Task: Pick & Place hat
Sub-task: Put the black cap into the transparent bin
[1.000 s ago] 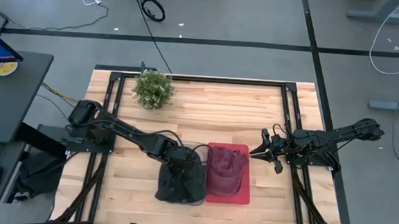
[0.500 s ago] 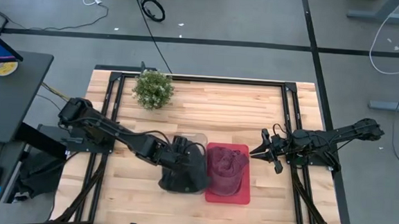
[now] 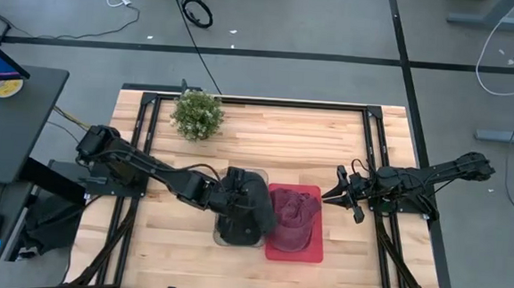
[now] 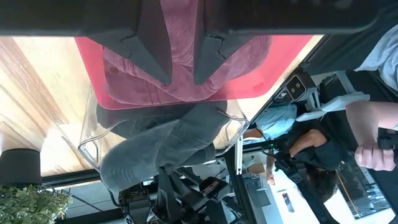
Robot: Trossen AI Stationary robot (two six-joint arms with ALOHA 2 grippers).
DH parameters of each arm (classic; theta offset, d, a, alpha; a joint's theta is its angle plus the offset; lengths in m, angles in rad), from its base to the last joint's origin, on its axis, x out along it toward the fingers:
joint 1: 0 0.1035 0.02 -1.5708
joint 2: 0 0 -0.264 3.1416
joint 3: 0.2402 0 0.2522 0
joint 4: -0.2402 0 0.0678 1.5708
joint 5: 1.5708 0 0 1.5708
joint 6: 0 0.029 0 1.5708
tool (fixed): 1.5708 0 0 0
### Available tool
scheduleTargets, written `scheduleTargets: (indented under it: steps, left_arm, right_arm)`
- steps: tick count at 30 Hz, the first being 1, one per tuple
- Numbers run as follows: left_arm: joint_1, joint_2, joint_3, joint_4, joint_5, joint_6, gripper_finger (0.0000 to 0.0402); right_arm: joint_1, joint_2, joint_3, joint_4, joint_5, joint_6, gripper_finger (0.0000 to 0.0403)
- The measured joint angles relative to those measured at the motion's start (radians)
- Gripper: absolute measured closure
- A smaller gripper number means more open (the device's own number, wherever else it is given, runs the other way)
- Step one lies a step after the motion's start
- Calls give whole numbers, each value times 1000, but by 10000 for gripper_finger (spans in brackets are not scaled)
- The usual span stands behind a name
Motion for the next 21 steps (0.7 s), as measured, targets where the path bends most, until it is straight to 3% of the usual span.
scheduleTargets:
  steps: [11, 21]
  left_arm:
    - [87, 102, 6, -21, 271, -84, 383]
    - [50, 109, 5, -22, 477, -168, 383]
  right_arm:
    - [0, 3, 0, 5, 0, 0, 334]
    - [0, 3, 0, 6, 0, 0, 334]
